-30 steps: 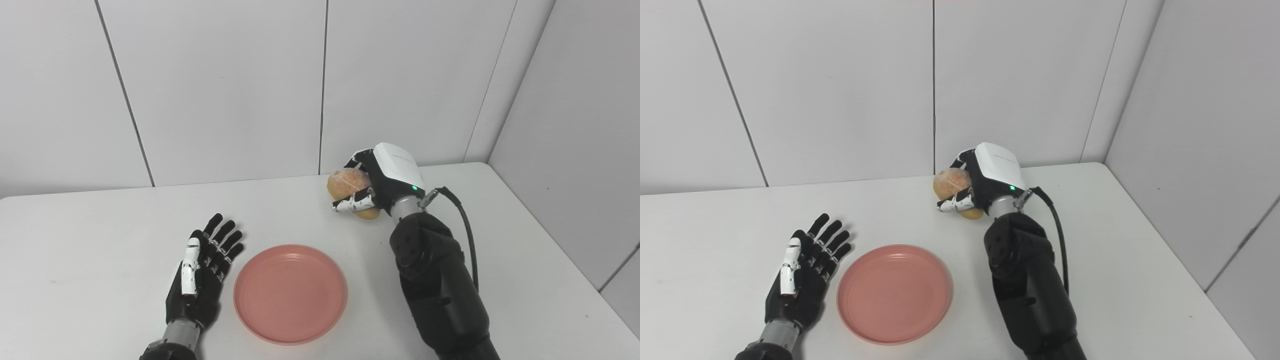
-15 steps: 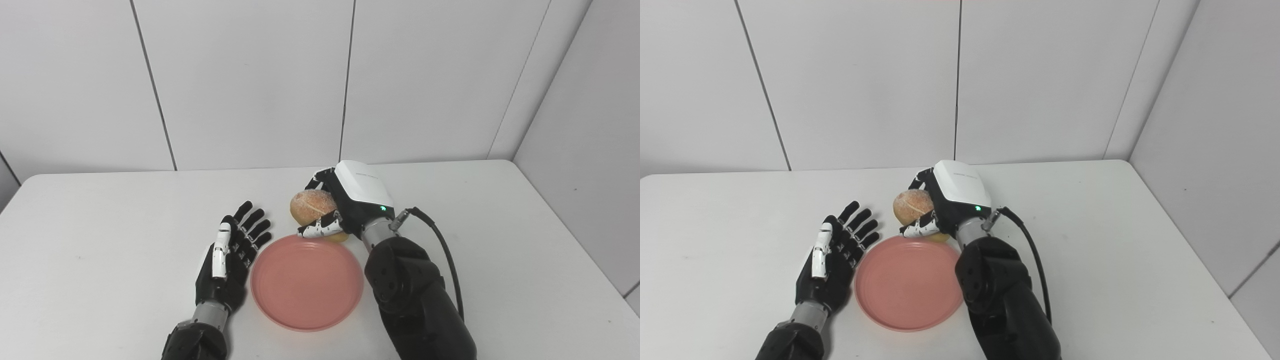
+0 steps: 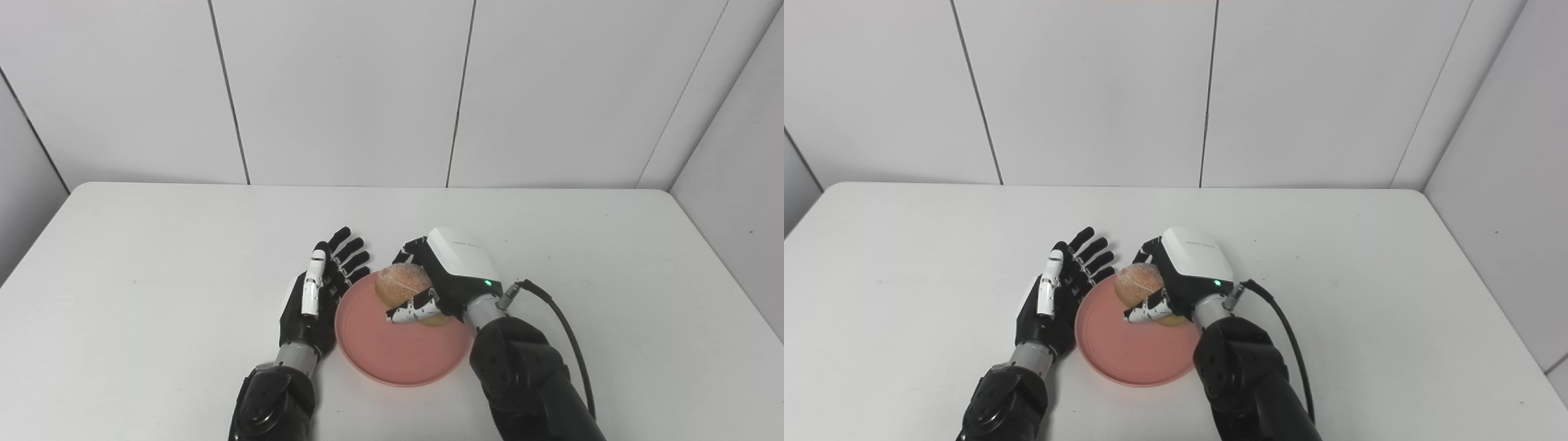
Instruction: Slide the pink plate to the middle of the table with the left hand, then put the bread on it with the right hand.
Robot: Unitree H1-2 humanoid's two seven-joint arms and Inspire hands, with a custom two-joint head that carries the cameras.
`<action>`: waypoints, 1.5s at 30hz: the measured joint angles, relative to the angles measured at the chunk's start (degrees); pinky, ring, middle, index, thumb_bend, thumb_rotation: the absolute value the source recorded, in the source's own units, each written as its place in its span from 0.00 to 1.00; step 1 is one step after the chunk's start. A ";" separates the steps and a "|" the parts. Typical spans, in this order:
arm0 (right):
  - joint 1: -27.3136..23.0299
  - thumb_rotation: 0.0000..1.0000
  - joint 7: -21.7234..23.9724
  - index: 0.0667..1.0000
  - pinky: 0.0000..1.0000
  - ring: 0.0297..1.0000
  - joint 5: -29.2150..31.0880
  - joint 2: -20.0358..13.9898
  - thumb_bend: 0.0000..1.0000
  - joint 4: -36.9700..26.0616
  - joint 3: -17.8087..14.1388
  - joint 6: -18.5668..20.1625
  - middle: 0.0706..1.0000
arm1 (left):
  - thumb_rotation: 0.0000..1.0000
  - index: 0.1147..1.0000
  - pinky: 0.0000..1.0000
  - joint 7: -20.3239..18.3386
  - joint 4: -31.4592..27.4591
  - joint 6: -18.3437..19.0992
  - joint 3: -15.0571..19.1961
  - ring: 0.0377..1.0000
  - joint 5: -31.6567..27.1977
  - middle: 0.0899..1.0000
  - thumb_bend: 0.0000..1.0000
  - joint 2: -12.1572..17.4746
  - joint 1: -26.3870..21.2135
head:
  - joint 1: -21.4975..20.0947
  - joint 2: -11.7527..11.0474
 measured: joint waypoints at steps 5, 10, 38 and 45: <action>0.92 0.14 0.04 0.45 0.27 0.32 0.06 -0.59 0.50 0.03 0.63 0.00 0.39 | 1.00 0.82 0.83 0.10 -0.25 0.41 -0.11 0.83 0.33 0.83 0.39 -0.15 0.02 | 1.58 0.44; 2.14 0.14 0.01 0.45 0.27 0.34 0.58 -1.26 0.50 0.82 0.96 -0.01 0.40 | 1.00 0.81 0.82 0.96 -0.35 0.52 -0.07 0.82 0.73 0.82 0.39 -0.60 0.02 | 1.58 0.53; 3.02 0.32 -3.21 0.75 0.54 0.66 4.48 -3.03 0.73 3.33 3.31 -0.21 0.71 | 1.00 0.81 0.80 2.15 -0.76 1.05 0.08 0.82 1.30 0.81 0.40 -1.58 0.06 | 1.93 1.05; 3.02 0.33 -2.43 0.76 0.56 0.68 5.00 -2.83 0.76 2.86 2.78 -0.18 0.73 | 1.00 0.81 0.79 2.17 -0.79 1.11 0.06 0.81 1.31 0.81 0.39 -1.58 0.06 | 1.93 1.14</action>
